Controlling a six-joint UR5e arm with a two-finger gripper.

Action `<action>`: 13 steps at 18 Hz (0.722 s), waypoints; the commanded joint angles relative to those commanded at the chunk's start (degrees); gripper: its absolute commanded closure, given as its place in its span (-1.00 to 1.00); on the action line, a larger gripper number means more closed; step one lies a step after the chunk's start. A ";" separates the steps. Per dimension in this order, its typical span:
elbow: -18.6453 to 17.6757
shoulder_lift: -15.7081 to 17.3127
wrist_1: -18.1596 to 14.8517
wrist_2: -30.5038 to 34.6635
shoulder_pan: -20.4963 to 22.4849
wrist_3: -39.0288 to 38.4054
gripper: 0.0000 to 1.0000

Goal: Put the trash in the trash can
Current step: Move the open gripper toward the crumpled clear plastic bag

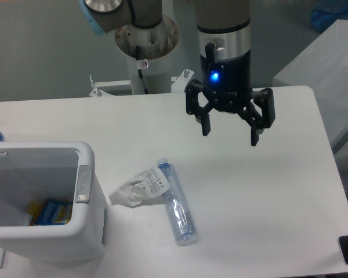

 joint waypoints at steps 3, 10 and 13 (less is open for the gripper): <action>-0.35 0.09 0.00 0.18 -0.09 -0.09 -1.00; -1.66 -0.53 0.09 0.26 -0.53 0.00 -1.00; -5.26 -0.53 3.06 0.09 -0.61 -0.09 -1.00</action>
